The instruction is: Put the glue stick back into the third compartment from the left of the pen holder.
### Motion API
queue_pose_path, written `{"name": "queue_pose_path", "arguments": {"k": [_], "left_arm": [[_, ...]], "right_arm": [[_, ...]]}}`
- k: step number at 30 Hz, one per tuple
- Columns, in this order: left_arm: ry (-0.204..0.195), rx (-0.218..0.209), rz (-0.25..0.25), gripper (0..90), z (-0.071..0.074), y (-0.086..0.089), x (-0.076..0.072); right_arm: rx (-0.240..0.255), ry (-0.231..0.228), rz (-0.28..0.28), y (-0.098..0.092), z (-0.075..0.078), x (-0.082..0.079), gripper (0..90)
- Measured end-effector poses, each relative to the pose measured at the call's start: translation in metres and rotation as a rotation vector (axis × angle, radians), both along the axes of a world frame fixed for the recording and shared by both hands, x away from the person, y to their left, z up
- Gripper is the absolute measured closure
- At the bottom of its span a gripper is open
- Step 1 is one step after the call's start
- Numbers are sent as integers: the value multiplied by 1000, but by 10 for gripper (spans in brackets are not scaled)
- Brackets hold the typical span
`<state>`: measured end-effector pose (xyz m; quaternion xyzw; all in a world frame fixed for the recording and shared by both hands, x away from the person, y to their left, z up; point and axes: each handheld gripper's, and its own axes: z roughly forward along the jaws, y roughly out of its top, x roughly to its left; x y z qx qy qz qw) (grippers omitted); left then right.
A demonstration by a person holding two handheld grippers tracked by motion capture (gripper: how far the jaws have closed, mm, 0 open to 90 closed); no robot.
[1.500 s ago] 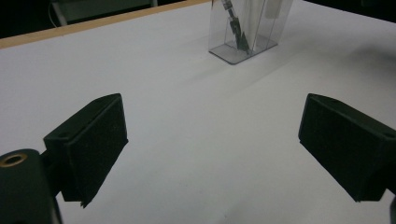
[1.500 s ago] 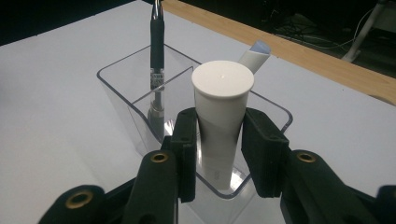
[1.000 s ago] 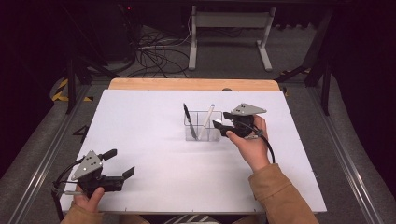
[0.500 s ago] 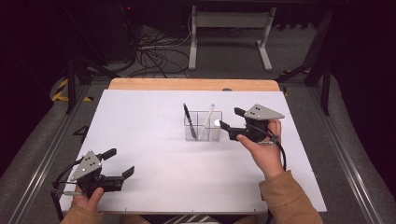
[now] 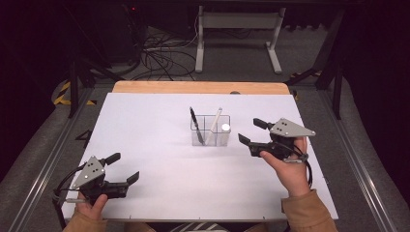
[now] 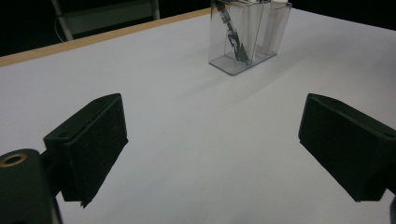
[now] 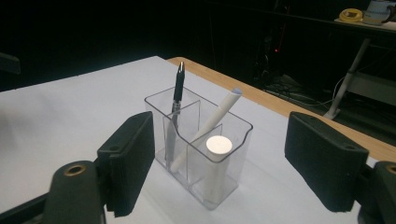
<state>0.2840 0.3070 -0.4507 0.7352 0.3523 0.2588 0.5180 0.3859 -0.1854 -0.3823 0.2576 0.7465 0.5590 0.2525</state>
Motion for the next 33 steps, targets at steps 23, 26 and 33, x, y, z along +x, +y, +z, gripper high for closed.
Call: {"name": "queue_pose_path", "arguments": {"k": [23, 26, 33], "left_arm": [[-29, 2, 6, 87, 2, 1, -3], [-36, 9, 14, 87, 2, 1, -3], [-39, 9, 16, 88, 0, 2, -3]], "right_arm": [[-72, 16, 5, -44, -43, -23, 261], [-71, 40, 3, -50, -51, -24, 262], [-50, 79, -13, -62, -69, -26, 270]]}}
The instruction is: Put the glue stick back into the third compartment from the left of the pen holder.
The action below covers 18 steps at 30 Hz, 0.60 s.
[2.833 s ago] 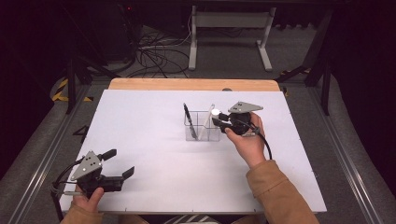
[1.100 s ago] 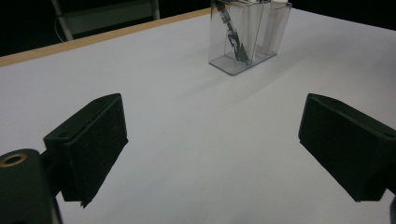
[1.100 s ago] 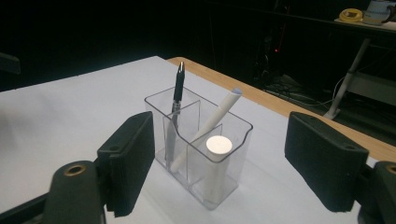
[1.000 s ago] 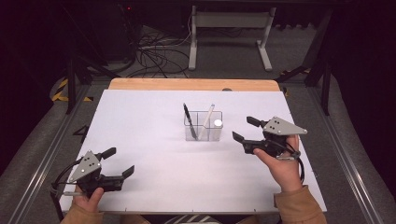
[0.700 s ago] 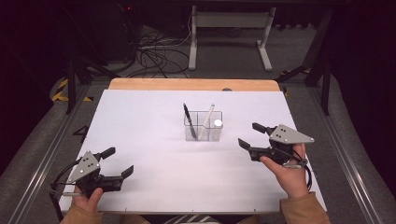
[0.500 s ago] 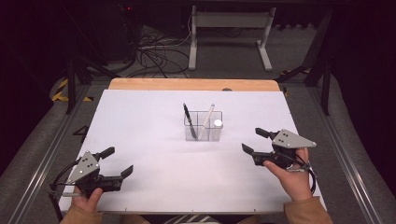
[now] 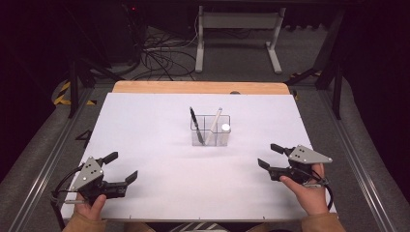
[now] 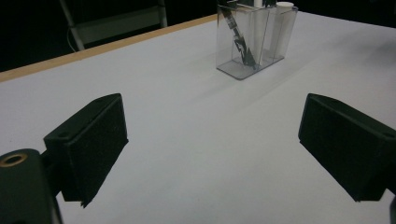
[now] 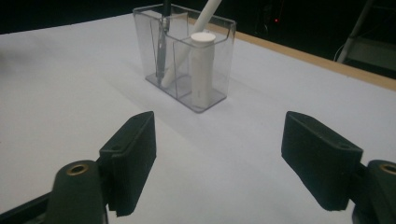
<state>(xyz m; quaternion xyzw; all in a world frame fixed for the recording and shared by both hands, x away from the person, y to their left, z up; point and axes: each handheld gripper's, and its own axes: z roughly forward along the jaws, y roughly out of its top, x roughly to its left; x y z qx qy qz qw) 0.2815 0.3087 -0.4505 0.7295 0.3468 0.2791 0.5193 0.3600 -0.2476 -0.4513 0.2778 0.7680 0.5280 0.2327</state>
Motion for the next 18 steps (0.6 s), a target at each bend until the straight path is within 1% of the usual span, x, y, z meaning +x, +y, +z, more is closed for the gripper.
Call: {"name": "queue_pose_path", "arguments": {"k": [3, 6, 8, 12, 14, 17, 18], "left_arm": [[-1, 0, -9, 87, 0, 0, 0], [3, 6, -22, 87, -1, -1, 1], [6, 5, -25, 87, -1, -1, 1], [2, 11, -26, 87, -2, -1, 1], [-1, 17, -26, 87, -2, -1, 1], [3, 24, -31, 87, -5, -3, 2], [4, 28, -32, 87, -5, -3, 3]], "right_arm": [[-10, 17, -3, -3, -8, -2, 273], [-5, 22, -6, -4, -15, -4, 276], [-1, 33, -1, -4, -21, -6, 282], [-13, 51, -8, -3, -32, -10, 286], [-23, 63, -10, -3, -34, -11, 277], [-40, 66, -5, -1, -35, -13, 265], [-44, 76, -5, -1, -35, -13, 263]]}}
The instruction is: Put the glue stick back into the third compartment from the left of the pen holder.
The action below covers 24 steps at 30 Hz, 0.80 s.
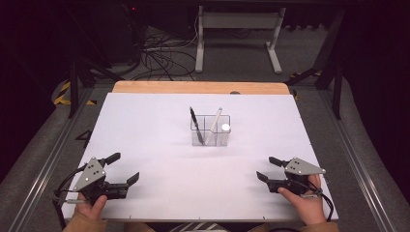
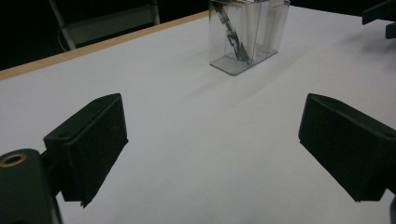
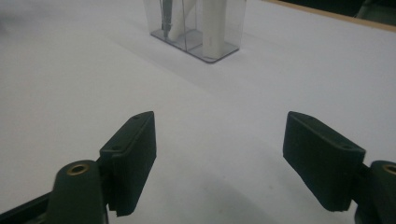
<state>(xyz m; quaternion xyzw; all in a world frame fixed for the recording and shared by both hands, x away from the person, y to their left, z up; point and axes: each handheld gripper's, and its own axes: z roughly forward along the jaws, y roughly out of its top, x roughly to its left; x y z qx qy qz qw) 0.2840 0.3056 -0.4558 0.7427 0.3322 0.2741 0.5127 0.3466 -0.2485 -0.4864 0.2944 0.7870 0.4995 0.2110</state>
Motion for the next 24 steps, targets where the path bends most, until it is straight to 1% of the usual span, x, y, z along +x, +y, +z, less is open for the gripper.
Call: {"name": "queue_pose_path", "arguments": {"k": [3, 8, 11, 16, 18, 24], "left_arm": [[-3, 7, -4, 87, -1, -1, 1], [1, -7, 7, 87, -2, 1, 2], [-8, -25, 14, 87, -3, 3, 2], [-22, -14, 12, 88, -4, 4, 2], [-22, -7, 10, 88, -4, 3, 2], [-13, -9, 13, 88, -4, 2, 2]], "right_arm": [[-14, 4, 0, 1, 0, 0, 255], [-10, 11, -18, 2, 0, 1, 256], [1, 10, -25, 0, 0, 1, 261], [7, 16, -26, -1, 0, 2, 264], [5, 17, -25, 0, 0, 2, 262], [6, 14, -23, 0, 0, 2, 264]]}}
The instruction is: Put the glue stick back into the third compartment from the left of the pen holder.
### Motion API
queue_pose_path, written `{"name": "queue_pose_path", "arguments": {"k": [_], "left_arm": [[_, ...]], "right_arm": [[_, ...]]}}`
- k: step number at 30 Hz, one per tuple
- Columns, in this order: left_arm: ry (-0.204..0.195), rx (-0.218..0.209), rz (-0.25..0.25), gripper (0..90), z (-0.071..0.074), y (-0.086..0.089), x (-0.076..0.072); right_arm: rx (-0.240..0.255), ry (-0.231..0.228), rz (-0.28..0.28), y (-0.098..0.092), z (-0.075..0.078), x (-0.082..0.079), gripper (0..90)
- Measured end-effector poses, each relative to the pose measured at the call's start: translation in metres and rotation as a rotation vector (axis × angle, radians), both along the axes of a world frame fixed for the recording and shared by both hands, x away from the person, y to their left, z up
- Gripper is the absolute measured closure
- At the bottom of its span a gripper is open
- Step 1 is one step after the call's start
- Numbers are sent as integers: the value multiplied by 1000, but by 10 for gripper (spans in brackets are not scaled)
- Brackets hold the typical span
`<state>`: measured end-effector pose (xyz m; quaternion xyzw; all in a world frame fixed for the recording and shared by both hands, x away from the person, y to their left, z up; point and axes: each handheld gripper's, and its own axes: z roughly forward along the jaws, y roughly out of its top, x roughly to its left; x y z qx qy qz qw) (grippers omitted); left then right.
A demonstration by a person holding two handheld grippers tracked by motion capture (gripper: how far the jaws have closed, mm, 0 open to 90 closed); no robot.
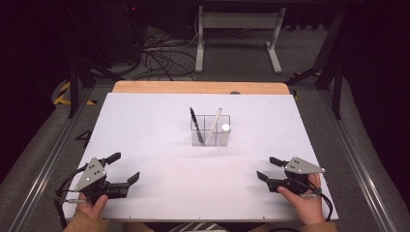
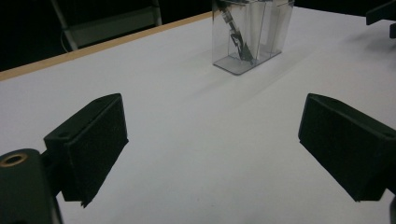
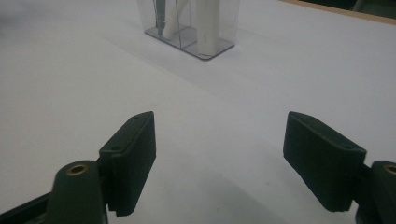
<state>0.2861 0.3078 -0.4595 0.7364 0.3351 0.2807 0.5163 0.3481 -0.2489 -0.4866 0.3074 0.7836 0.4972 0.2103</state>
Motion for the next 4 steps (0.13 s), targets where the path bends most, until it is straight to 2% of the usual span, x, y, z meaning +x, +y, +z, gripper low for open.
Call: {"name": "queue_pose_path", "arguments": {"k": [4], "left_arm": [[2, -1, -3, 88, 0, 0, 0]], "right_arm": [[-1, -7, 4, 0, 0, 0, 268]]}}
